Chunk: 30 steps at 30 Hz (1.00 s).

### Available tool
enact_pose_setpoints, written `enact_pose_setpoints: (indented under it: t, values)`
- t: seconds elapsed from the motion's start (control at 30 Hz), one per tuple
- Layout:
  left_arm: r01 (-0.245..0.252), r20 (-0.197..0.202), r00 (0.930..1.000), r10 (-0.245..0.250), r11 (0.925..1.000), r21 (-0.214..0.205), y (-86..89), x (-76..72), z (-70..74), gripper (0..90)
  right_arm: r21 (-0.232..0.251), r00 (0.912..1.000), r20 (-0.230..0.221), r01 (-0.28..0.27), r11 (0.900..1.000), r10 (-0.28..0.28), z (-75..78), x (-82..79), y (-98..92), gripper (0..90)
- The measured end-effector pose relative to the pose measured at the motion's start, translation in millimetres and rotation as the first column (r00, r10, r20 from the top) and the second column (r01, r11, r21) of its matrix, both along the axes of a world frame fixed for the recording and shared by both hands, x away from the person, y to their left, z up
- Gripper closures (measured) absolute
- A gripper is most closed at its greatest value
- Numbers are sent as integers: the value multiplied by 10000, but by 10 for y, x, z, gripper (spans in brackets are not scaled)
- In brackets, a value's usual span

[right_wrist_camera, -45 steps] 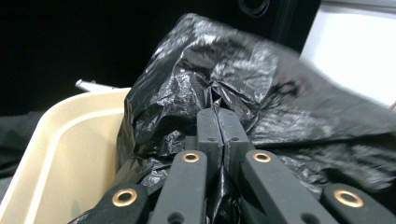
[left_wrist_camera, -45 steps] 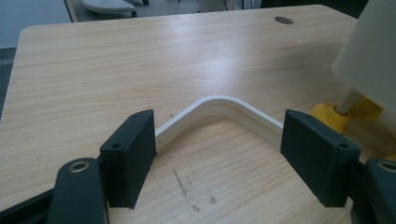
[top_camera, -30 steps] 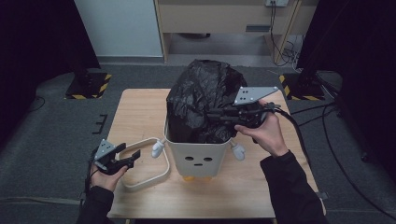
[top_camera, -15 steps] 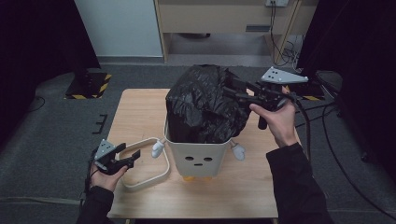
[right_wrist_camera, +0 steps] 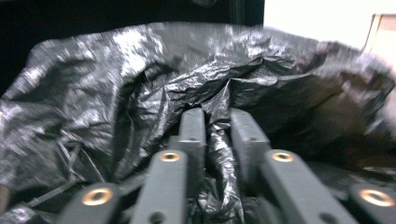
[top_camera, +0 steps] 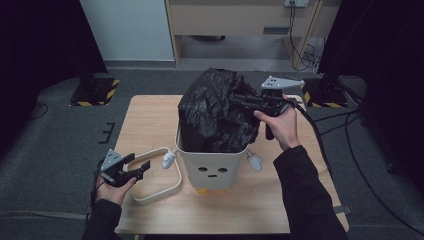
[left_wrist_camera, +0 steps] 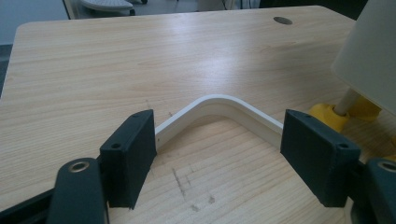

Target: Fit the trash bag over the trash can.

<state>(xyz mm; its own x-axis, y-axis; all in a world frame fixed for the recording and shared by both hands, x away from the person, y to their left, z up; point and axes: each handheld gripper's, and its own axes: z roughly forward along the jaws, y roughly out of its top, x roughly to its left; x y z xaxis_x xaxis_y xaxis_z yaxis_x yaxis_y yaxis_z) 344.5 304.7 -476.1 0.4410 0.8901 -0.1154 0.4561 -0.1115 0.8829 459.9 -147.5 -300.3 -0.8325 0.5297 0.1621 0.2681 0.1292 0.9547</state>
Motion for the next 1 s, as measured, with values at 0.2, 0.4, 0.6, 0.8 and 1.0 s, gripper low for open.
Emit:
enact_pose_setpoints:
  t: [0.2,0.4,0.6,0.8,1.0]
  values:
    - [-5,0,10000,5,10000,18,-3,-2,1,260,514,9926,1213,-89,9986,26,200,-148,-35,884]
    - [10,-2,10000,-10,10000,63,-8,-4,3,260,-79,9761,1907,-1050,9944,1046,376,-430,40,886]
    - [4,-11,10000,-4,10000,81,-8,-6,2,260,-905,9680,1811,-1595,9830,1737,295,-591,167,885]
    - [-18,4,10000,18,10000,71,-2,-5,3,260,-1709,9785,1633,-976,9804,1259,161,-557,165,883]
    - [-137,211,9997,140,9998,-147,14,-18,46,261,-1292,9836,1679,-443,9906,659,145,-568,90,681]
